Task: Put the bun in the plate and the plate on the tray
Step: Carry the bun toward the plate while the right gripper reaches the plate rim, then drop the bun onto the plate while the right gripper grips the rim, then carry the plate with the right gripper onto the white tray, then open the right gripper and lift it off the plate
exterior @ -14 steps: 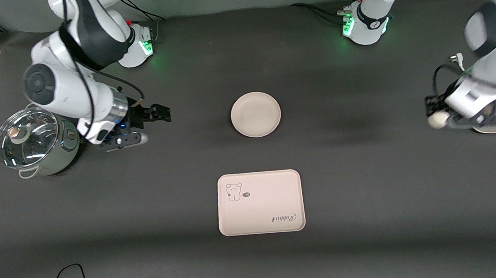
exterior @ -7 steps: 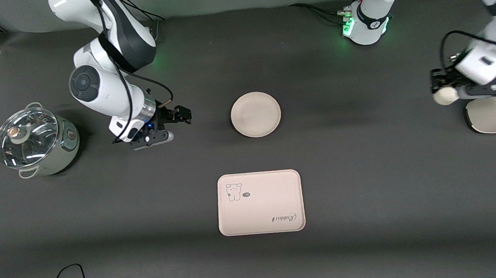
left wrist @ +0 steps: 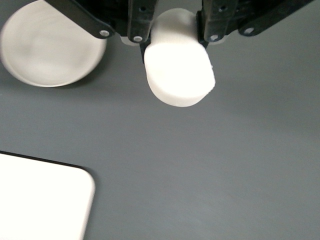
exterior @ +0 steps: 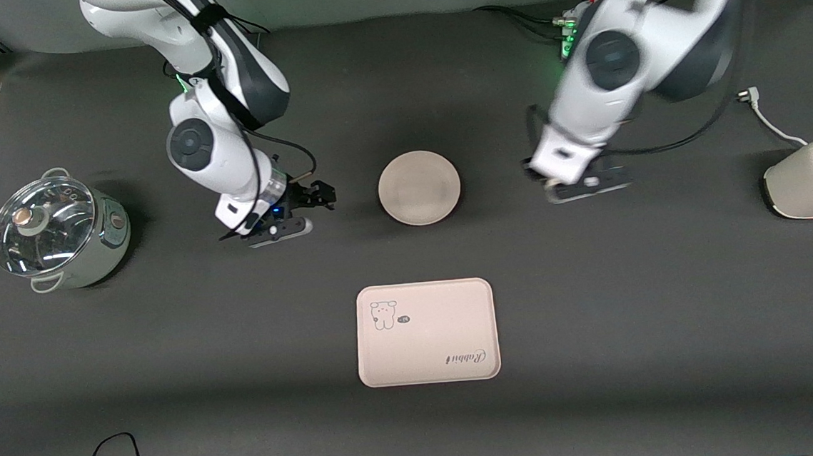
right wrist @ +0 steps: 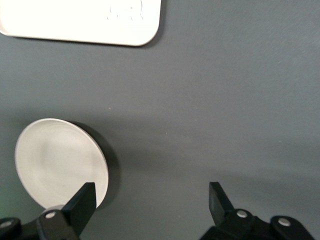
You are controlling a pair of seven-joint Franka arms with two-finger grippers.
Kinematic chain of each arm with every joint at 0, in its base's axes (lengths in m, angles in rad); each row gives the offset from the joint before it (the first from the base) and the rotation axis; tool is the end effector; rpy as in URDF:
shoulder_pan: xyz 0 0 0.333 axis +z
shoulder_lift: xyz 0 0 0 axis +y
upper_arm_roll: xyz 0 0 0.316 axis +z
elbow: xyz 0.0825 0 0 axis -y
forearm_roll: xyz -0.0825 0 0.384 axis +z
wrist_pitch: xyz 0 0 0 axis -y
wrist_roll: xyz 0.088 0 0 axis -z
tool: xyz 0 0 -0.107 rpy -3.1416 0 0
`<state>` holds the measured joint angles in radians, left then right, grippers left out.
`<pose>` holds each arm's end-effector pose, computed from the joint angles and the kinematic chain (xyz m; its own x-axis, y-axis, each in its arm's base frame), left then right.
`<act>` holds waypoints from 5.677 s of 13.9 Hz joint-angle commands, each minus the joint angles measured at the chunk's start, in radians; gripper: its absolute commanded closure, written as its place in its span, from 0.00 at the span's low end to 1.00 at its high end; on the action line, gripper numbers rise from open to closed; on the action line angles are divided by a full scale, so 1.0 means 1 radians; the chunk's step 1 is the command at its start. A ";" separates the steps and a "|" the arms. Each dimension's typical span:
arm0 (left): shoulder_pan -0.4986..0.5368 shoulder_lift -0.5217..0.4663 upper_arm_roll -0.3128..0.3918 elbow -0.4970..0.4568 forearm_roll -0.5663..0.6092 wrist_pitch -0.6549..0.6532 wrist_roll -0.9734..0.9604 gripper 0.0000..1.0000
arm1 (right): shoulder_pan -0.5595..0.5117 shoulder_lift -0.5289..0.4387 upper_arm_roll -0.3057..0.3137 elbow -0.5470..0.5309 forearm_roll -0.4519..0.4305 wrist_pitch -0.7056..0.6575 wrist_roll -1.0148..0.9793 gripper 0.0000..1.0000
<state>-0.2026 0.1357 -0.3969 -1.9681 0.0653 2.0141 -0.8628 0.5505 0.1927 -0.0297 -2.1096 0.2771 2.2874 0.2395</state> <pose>0.4796 -0.3164 0.4022 0.9713 0.2332 -0.0477 0.2301 -0.9712 -0.0623 0.4906 0.2889 0.3246 0.9914 0.1045 -0.0785 0.0885 -0.9788 -0.1848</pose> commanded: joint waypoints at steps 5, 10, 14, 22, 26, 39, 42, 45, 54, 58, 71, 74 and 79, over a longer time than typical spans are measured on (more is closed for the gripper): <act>-0.248 0.396 0.001 0.189 0.110 0.190 -0.481 0.64 | 0.080 0.114 -0.009 -0.030 0.097 0.168 0.003 0.00; -0.330 0.482 0.003 0.186 0.111 0.291 -0.588 0.63 | 0.117 0.163 -0.009 -0.029 0.148 0.196 0.003 0.00; -0.333 0.490 0.003 0.186 0.111 0.285 -0.604 0.00 | 0.184 0.206 -0.009 -0.029 0.209 0.283 0.004 0.00; -0.123 0.325 0.033 0.221 0.120 0.091 -0.386 0.00 | 0.276 0.278 -0.009 -0.027 0.272 0.382 0.015 0.00; 0.124 0.233 0.036 0.225 0.120 0.020 -0.114 0.00 | 0.293 0.295 -0.009 -0.029 0.283 0.420 0.015 0.24; 0.471 0.016 0.035 0.199 0.114 -0.107 0.396 0.00 | 0.299 0.272 -0.015 -0.018 0.294 0.416 0.040 1.00; 0.454 -0.013 0.042 0.210 0.108 -0.150 0.446 0.00 | 0.290 0.196 -0.024 -0.001 0.294 0.338 0.053 1.00; 0.179 -0.039 0.323 0.229 0.105 -0.227 0.473 0.00 | 0.293 0.110 -0.090 0.040 0.289 0.223 0.058 1.00; -0.051 -0.114 0.569 0.276 0.031 -0.343 0.563 0.00 | 0.238 0.446 -0.263 0.814 0.174 -0.140 0.072 1.00; 0.109 -0.131 0.396 0.285 0.025 -0.344 0.582 0.00 | 0.135 0.716 -0.254 1.058 0.174 -0.088 0.060 1.00; 0.037 -0.100 0.489 0.351 -0.019 -0.376 0.729 0.00 | -0.057 0.918 0.033 1.077 0.168 0.168 0.050 0.00; 0.035 -0.088 0.487 0.348 -0.021 -0.362 0.731 0.00 | -0.050 0.900 0.031 1.077 0.156 0.159 0.052 0.00; 0.037 -0.085 0.487 0.345 -0.030 -0.373 0.746 0.00 | -0.072 0.678 -0.004 1.001 0.096 -0.063 0.029 0.00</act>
<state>-0.1627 0.0413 0.0878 -1.6411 0.0491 1.6631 -0.1433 0.4922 1.0082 -0.0110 -1.0284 0.3946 2.3285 0.2814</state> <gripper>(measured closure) 0.000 0.000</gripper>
